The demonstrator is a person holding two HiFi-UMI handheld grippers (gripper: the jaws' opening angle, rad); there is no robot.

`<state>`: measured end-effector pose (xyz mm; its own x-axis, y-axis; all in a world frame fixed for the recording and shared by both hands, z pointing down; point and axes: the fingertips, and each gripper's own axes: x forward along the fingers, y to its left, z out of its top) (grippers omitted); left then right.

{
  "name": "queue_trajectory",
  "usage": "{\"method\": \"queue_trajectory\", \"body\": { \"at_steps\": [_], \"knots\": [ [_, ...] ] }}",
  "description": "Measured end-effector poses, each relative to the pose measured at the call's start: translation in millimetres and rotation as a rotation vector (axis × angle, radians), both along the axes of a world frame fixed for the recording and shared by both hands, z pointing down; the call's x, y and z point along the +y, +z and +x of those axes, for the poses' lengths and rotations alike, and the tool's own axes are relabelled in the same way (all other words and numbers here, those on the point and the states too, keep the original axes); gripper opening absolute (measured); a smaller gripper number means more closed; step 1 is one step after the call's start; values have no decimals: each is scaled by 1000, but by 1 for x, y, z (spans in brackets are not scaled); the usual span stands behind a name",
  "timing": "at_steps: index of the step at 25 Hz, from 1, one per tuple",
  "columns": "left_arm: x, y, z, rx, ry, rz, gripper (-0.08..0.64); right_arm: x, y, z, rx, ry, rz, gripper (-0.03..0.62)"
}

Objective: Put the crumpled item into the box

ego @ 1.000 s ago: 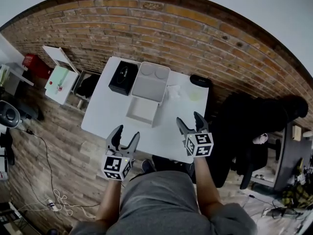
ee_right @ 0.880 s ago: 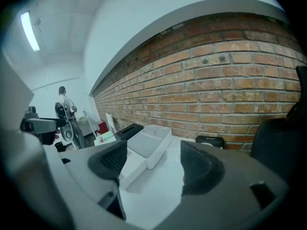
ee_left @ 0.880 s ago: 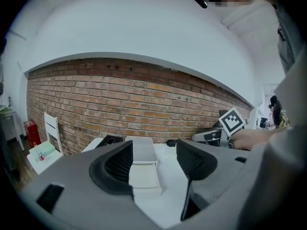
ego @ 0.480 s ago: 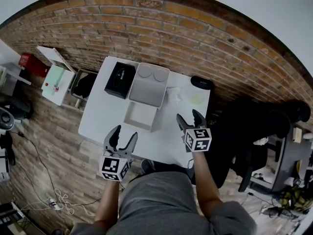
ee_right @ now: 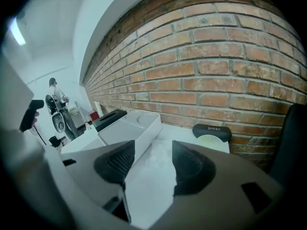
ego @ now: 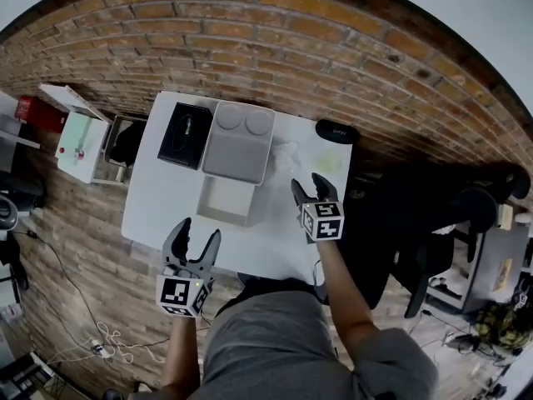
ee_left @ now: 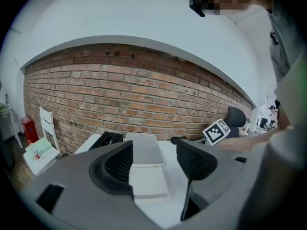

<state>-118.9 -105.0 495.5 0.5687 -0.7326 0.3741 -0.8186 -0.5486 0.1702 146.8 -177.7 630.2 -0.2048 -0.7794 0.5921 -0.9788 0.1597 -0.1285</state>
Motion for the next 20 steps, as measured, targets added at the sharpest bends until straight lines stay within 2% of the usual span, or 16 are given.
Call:
{"method": "queue_trajectory", "body": {
  "at_steps": [6, 14, 20],
  "knots": [
    [-9, -4, 7, 47, 10, 14, 270, -16, 30, 9, 21, 21, -34, 188],
    [-15, -4, 9, 69, -2, 15, 270, -31, 74, 15, 37, 29, -99, 166],
    [-18, 6, 5, 56, -15, -2, 270, -40, 102, 17, 35, 37, -150, 155]
  ]
}}
